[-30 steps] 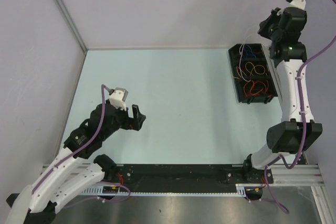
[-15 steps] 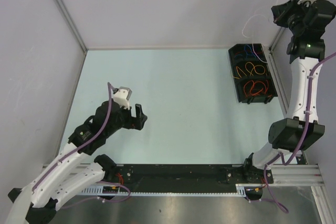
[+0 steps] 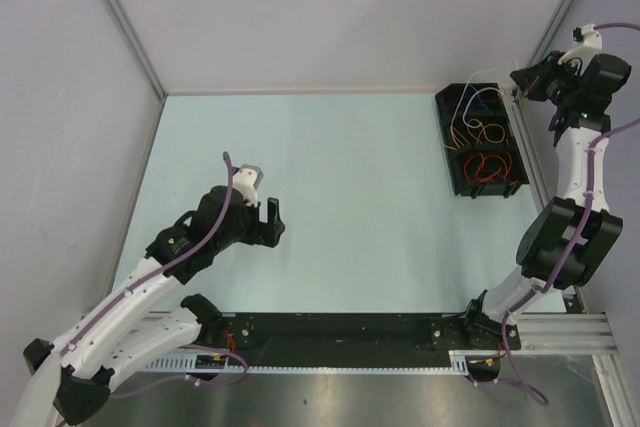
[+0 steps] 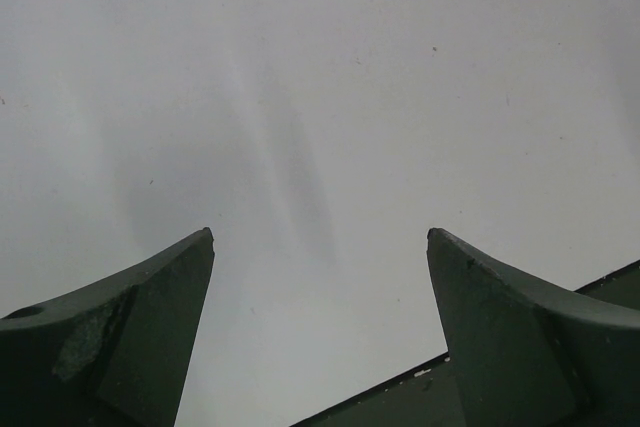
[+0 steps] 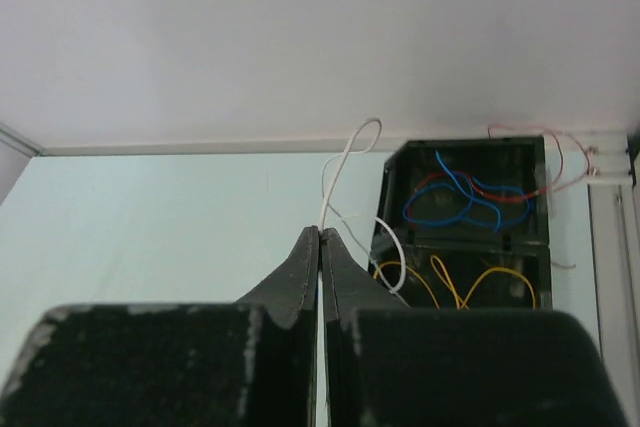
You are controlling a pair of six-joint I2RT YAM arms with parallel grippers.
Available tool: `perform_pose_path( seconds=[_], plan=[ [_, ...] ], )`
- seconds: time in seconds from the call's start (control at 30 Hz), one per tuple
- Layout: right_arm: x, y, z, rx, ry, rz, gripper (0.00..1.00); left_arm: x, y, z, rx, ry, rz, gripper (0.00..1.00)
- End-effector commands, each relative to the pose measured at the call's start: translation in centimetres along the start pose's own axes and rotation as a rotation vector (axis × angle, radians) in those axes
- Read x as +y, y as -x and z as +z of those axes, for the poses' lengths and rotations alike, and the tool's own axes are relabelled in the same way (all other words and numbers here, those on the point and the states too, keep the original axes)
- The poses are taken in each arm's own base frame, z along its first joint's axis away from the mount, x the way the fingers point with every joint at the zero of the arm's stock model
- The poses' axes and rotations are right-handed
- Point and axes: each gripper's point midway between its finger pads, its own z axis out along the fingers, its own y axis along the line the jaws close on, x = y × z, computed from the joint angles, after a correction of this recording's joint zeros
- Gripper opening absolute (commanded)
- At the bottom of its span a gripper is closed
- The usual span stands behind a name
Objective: Untangle the cables
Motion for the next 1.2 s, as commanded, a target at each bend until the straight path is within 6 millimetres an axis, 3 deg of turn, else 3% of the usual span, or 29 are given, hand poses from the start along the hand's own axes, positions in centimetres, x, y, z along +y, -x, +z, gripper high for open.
perform_pose_path(
  seconds=[0.0, 0.17, 0.3, 0.53, 0.8, 1.17],
  plan=[
    [-0.3, 0.4, 0.7, -0.053, 0.051, -0.02, 0.0, -0.3, 0.6, 0.3, -0.014, -0.006, -0.011, 0.92],
    [-0.7, 0.5, 0.9, -0.062, 0.029, 0.007, 0.0, -0.1, 0.5, 0.3, -0.011, 0.0, -0.012, 0.92],
    [-2.2, -0.2, 0.6, -0.062, -0.093, 0.031, 0.0, -0.2, 0.7, 0.2, -0.02, -0.003, -0.013, 0.92],
    [-5.1, -4.5, 0.3, -0.003, -0.364, 0.083, 0.0, -0.2, 1.0, -0.2, -0.04, -0.01, -0.016, 0.92],
    [-8.1, -7.8, -1.1, 0.053, -0.613, 0.145, 0.0, -0.2, 1.2, -0.6, -0.058, -0.015, -0.017, 0.92],
    [-9.9, -9.5, -0.7, 0.041, -0.753, 0.177, 0.0, -0.1, 1.4, -0.9, -0.074, -0.014, -0.02, 0.92]
  ],
)
